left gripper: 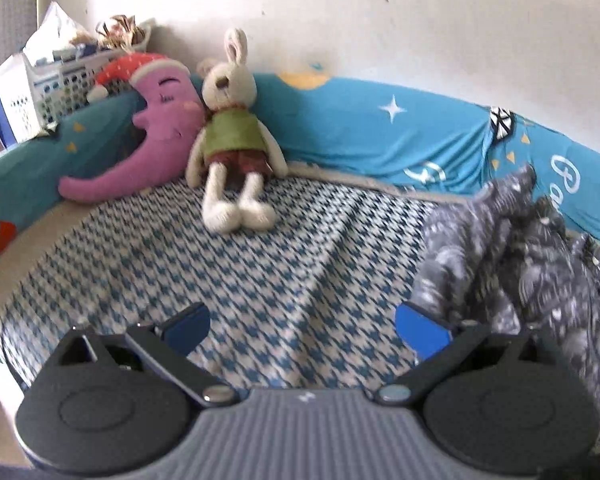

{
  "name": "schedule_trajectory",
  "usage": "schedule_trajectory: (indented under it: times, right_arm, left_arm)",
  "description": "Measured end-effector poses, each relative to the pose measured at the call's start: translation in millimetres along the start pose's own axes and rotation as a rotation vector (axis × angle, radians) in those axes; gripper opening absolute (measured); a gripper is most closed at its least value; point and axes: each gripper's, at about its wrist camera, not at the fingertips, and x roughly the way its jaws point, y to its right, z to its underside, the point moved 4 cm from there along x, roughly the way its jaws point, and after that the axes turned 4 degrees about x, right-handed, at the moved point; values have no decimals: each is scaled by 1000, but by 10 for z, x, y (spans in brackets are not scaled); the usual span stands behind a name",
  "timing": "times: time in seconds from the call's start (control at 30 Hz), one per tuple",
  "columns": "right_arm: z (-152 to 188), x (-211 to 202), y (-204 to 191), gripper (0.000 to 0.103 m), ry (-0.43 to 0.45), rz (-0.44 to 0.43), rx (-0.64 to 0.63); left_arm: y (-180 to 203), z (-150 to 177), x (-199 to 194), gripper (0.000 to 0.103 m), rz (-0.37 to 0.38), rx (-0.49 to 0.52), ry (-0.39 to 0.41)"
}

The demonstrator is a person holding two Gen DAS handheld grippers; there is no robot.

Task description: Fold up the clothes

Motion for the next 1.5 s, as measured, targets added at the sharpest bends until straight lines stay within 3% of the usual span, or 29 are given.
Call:
schedule_trajectory:
  times: [0.27,0.4,0.5,0.67,0.8,0.97,1.1,1.23,1.37,1.5]
  right_arm:
    - [-14,12,11,23,-11,13,-2]
    - [-72,-131,41,39,25,24,-10]
    - [-105,-233,121,39,46,65,6]
    - [-97,-415,421,40,79,244,45]
    - [-61,-672,816,42,114,441,117]
    - [-2,-1075,1289,51,168,670,218]
    - [120,-1367,1607,58,181,787,296]
    - [274,-1488,1899,61,178,810,419]
    - [373,-1504,2073,61,200,738,570]
    - [376,-1414,2066,62,202,703,584]
  left_arm:
    - [-27,12,103,103,-2,-2,-17]
    - [40,39,140,103,27,-2,-27]
    - [110,40,134,103,48,5,-18]
    - [266,50,154,103,100,9,-21]
    - [409,28,115,103,138,16,4]
    - [643,34,65,103,199,54,21]
    - [893,77,68,103,238,112,12]
    - [1110,137,110,103,270,159,-18]
    - [1269,211,198,103,306,174,-73]
    - [1347,278,272,103,303,184,-115]
